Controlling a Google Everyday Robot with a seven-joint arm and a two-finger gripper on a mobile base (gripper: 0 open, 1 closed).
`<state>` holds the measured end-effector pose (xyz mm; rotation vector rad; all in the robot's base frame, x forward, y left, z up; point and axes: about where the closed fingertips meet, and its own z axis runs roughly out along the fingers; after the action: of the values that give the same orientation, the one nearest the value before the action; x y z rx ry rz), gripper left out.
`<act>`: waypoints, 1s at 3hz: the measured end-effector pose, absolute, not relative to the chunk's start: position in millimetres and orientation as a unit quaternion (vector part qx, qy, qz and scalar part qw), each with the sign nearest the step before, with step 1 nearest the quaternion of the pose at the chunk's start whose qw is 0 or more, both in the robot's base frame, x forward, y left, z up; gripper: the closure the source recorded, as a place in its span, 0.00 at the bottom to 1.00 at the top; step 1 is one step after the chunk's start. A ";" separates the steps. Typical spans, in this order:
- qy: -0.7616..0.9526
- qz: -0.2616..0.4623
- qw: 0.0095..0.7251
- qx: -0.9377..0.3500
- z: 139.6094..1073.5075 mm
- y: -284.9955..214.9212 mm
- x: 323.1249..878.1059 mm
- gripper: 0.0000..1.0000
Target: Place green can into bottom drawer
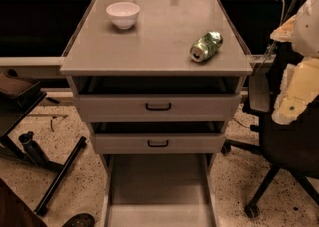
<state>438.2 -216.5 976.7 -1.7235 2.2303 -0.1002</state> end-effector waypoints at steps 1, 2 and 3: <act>0.781 -0.035 0.160 -0.603 976.7 -216.5 438.2 0.00; 0.777 -0.042 0.180 -0.602 980.3 -217.3 450.3 0.00; 0.761 -0.051 0.203 -0.614 983.9 -213.7 496.5 0.00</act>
Offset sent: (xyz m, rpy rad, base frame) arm 0.0302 -0.0032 0.0034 0.0323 -0.0821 0.0062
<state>496.5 -213.7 983.9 -1.7136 2.1236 -0.1416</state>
